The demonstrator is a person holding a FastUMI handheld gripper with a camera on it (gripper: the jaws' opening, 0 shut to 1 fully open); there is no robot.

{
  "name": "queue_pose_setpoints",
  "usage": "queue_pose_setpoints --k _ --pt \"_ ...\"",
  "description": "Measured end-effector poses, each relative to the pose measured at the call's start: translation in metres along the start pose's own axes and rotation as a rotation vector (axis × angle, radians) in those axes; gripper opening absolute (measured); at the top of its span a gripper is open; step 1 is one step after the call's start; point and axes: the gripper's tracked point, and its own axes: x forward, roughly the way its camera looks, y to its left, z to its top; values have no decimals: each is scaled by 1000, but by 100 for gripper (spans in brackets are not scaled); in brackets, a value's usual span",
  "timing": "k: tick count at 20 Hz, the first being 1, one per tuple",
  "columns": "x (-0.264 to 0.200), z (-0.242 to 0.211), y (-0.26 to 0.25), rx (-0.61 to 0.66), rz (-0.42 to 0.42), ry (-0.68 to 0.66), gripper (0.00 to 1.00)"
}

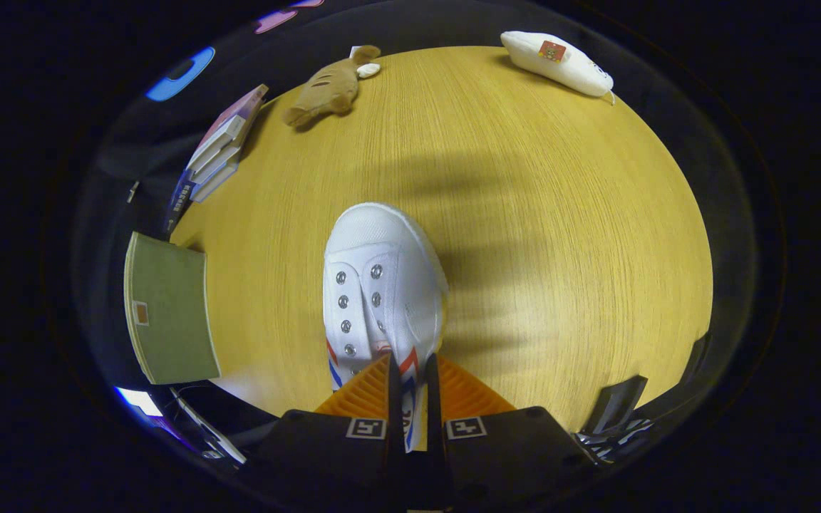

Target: Open the storage box then place both shoes into the box .Put the left shoe in first, then the right shoe, with the right side of both shoes facing outward in a uniform manner.

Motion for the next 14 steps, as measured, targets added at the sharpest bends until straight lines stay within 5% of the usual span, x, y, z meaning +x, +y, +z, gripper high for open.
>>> queue_pose_setpoints --k 14 --pt "-108 15 257 -44 334 -77 16"
